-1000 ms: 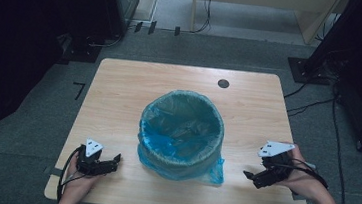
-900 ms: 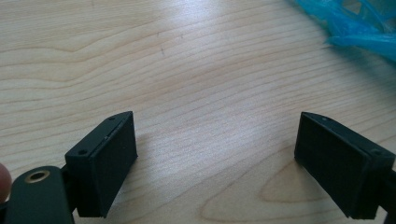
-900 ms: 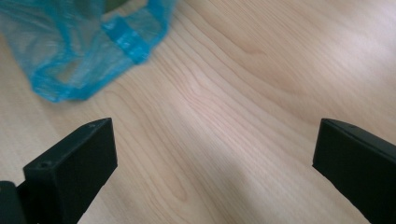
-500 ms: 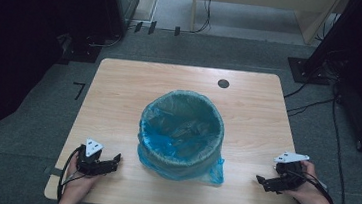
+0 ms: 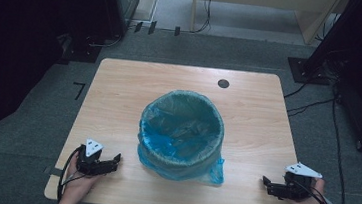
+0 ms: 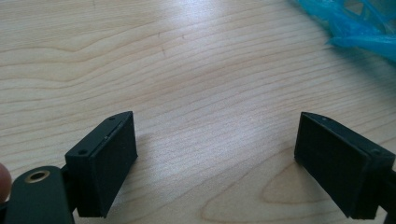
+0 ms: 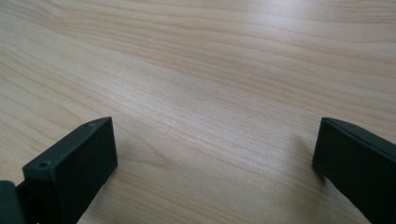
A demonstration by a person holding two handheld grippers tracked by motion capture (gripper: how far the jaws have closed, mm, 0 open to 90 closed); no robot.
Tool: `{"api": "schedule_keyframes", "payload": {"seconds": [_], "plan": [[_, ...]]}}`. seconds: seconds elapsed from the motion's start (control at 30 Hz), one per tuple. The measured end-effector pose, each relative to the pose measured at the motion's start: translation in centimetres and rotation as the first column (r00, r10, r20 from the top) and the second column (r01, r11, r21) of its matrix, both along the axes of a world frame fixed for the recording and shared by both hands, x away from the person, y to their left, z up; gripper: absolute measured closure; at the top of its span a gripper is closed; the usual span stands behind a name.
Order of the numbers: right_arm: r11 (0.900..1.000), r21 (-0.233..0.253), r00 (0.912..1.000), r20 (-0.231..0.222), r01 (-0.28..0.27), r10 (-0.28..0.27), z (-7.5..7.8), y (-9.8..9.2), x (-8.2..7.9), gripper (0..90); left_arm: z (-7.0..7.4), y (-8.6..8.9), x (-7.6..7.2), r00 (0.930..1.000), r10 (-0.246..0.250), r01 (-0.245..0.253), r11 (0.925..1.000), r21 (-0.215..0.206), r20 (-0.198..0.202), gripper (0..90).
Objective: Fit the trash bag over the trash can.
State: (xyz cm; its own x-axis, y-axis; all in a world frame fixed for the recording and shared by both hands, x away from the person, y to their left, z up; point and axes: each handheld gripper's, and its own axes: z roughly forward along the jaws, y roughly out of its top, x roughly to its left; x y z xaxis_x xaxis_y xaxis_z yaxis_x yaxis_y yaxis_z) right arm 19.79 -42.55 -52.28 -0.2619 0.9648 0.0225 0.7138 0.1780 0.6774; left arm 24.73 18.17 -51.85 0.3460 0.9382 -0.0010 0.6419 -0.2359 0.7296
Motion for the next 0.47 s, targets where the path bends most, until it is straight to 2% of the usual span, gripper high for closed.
{"api": "schedule_keyframes", "payload": {"seconds": [0.03,0.1,0.47], "plan": [[1.0,0.008,0.9995,0.026,0.017,-0.017,-0.21,0.03,-0.31,0.0,0.0,-0.01,0.0,1.0,0.001,-0.001,1.0,0.0,0.0,12.3],[1.0,0.011,0.9988,0.039,0.029,-0.029,-0.33,0.07,-0.51,0.0,0.0,0.0,0.0,1.0,0.001,-0.001,1.0,0.0,0.0,12.3],[0.999,0.015,0.9983,0.039,0.043,-0.043,-0.34,0.14,-0.36,0.0,-0.01,-0.04,0.18,1.0,0.0,0.0,1.0,0.001,0.001,12.3]]}}
